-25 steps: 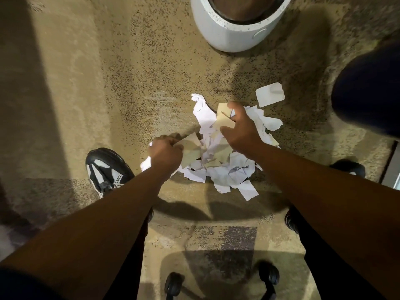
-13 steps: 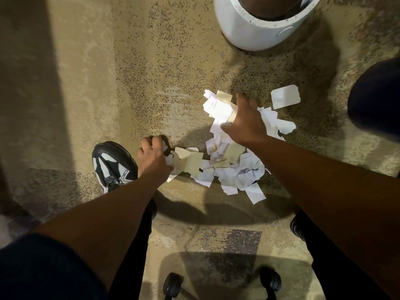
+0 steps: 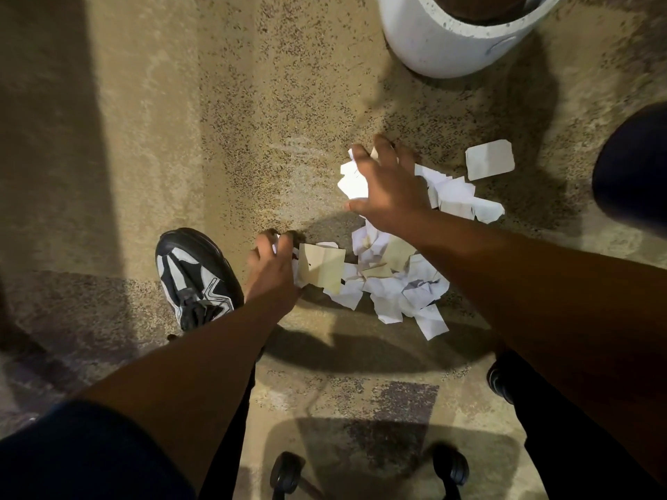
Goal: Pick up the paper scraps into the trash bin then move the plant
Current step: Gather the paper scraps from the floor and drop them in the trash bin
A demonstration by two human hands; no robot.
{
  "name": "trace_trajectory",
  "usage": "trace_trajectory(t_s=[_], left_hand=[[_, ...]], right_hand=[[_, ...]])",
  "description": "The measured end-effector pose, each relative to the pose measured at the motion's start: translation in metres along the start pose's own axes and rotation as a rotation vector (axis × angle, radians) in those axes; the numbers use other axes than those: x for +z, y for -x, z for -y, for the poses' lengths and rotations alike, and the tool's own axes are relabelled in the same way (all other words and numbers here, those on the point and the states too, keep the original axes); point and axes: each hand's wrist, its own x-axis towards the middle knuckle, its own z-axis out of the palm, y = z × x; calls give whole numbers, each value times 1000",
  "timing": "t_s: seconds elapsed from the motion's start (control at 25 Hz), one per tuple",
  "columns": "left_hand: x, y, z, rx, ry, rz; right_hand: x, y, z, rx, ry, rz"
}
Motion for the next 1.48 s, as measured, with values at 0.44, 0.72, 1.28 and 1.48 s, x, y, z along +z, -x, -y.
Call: trace_trajectory(t_s=[0.44,0.72,1.28,1.48], left_hand=[[-12,-10,-1,11,251,100],[-78,-23,-48,-247,907,34],[-206,65,-287,-48,1549,542],[-203,111,-407,110,1523,603]], right_hand=[[6,8,-4,-180,-112,-36],[-8,28,-8,48,-406,-102],[-192,219,-25,669,-1936,-558],[-252,258,-79,614,-2209,-927]])
